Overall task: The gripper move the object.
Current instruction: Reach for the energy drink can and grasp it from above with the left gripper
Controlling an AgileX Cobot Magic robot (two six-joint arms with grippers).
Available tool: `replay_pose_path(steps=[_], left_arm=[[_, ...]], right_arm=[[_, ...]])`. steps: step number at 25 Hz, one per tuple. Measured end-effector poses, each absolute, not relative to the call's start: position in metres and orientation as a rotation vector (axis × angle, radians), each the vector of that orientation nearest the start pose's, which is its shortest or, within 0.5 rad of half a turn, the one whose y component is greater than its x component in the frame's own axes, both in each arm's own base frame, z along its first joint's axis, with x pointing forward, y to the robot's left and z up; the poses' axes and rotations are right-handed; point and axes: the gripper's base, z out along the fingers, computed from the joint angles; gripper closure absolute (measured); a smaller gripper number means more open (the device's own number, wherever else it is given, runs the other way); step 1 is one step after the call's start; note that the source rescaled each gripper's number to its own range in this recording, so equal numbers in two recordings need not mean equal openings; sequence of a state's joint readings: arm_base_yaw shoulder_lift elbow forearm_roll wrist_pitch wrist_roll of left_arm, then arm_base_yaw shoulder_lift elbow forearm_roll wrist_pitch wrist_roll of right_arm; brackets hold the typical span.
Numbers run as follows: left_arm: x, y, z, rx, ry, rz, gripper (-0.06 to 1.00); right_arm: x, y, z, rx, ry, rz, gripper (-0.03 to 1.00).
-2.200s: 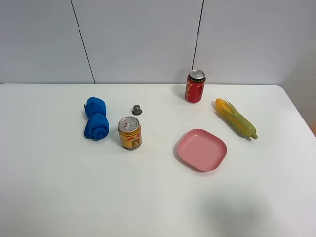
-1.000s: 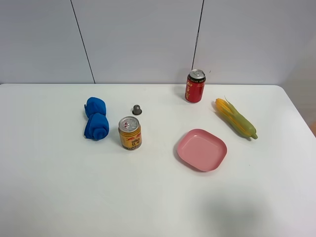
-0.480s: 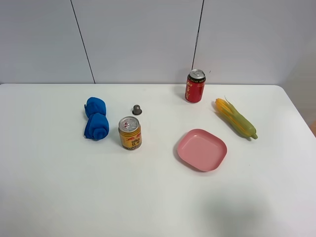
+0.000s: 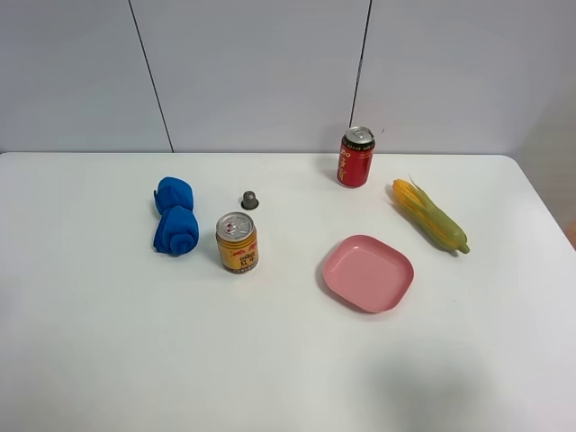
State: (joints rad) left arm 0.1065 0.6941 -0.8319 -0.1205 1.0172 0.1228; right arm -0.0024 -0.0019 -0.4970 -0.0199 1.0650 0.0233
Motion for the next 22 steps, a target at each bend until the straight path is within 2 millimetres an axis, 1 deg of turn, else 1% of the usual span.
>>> replay_pose_path(steps=[3, 5, 7, 9, 11, 13, 16, 20, 22], left_arm=[[0.149, 0.005, 0.354, -0.005, 2.409, -0.06, -0.06], [0.172, 0.003, 0.359, 0.029, 2.41, -0.072, -0.06], [0.196, -0.005, 0.362, 0.087, 2.4, -0.09, -0.06], [0.221, -0.018, 0.359, 0.156, 2.407, -0.117, -0.06], [0.242, -0.038, 0.354, 0.245, 2.417, -0.15, -0.06], [0.26, -0.059, 0.343, 0.318, 2.457, -0.185, -0.06], [0.278, -0.091, 0.328, 0.427, 2.496, -0.227, -0.06], [0.29, -0.134, 0.306, 0.568, 2.517, -0.267, -0.06], [0.291, -0.153, 0.295, 0.636, 2.515, -0.282, -0.06]], right_arm=[[-0.005, -0.002, 0.276, 0.027, 2.049, -0.011, -0.03], [-0.005, -0.002, 0.276, 0.027, 2.049, -0.011, -0.03], [-0.005, -0.002, 0.276, 0.027, 2.049, -0.011, -0.03], [-0.005, -0.002, 0.276, 0.027, 2.049, -0.011, -0.03], [-0.005, -0.002, 0.276, 0.027, 2.049, -0.011, -0.03], [-0.005, -0.002, 0.276, 0.027, 2.049, -0.011, -0.03], [-0.005, -0.002, 0.276, 0.027, 2.049, -0.011, -0.03], [-0.005, -0.002, 0.276, 0.027, 2.049, -0.011, -0.03], [-0.005, -0.002, 0.276, 0.027, 2.049, -0.011, -0.03]])
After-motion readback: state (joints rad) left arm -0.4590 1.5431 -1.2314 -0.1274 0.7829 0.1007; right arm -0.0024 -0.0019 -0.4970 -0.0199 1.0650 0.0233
